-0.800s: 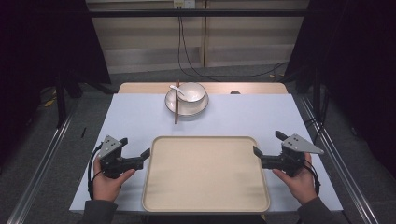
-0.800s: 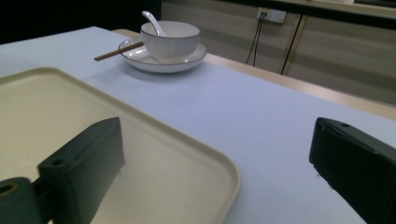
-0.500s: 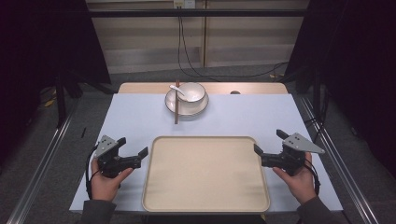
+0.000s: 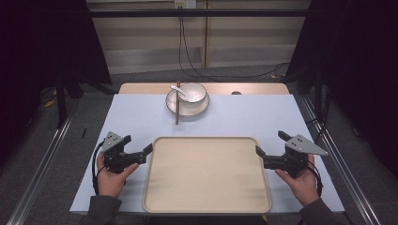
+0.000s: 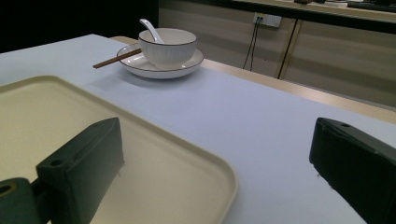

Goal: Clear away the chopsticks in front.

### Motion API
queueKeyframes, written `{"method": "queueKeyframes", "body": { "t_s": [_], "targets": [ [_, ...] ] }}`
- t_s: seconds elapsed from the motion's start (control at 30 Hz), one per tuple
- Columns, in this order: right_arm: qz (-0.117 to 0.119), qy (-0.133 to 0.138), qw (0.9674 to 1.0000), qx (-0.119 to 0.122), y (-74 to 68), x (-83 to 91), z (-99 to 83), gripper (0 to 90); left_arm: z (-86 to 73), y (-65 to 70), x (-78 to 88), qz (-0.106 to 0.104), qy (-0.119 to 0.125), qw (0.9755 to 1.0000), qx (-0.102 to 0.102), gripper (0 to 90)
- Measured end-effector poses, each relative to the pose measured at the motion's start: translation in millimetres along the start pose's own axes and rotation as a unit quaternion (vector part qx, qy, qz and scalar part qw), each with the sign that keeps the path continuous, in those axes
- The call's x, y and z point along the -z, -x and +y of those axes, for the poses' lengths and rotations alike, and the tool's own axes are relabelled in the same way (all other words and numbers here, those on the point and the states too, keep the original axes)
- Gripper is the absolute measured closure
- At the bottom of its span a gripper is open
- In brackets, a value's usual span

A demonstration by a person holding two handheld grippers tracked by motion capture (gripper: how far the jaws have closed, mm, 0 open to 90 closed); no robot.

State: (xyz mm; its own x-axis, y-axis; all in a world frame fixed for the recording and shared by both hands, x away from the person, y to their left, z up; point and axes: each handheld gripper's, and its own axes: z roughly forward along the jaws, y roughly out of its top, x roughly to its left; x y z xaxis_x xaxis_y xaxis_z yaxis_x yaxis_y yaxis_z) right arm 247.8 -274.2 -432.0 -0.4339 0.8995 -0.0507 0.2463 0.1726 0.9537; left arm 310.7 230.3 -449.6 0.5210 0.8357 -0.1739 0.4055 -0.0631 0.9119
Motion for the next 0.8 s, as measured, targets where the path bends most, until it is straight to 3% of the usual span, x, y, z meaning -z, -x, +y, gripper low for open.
{"method": "queueKeyframes", "body": {
  "t_s": [0.33,0.6,0.67,0.8],
  "targets": [
    [0.004,-0.001,1.0,-0.005,0.1,3.4,-0.4,2.3,18.7,-0.9,-24.8,0.012,-0.001,0.9999,0.003,4.9],
    [0.007,0.0,1.0,0.005,-1.4,3.1,-0.3,2.8,37.2,1.4,-54.3,0.02,-0.026,0.9994,0.012,6.9],
    [0.01,0.0,0.9999,0.003,-0.3,3.3,-0.2,2.9,45.8,3.9,-66.3,0.021,-0.034,0.9992,-0.004,7.5],
    [0.005,0.0,1.0,-0.002,-0.2,3.4,-0.2,2.8,54.6,2.7,-83.7,0.029,-0.042,0.9987,-0.007,9.8]
  ]
}}
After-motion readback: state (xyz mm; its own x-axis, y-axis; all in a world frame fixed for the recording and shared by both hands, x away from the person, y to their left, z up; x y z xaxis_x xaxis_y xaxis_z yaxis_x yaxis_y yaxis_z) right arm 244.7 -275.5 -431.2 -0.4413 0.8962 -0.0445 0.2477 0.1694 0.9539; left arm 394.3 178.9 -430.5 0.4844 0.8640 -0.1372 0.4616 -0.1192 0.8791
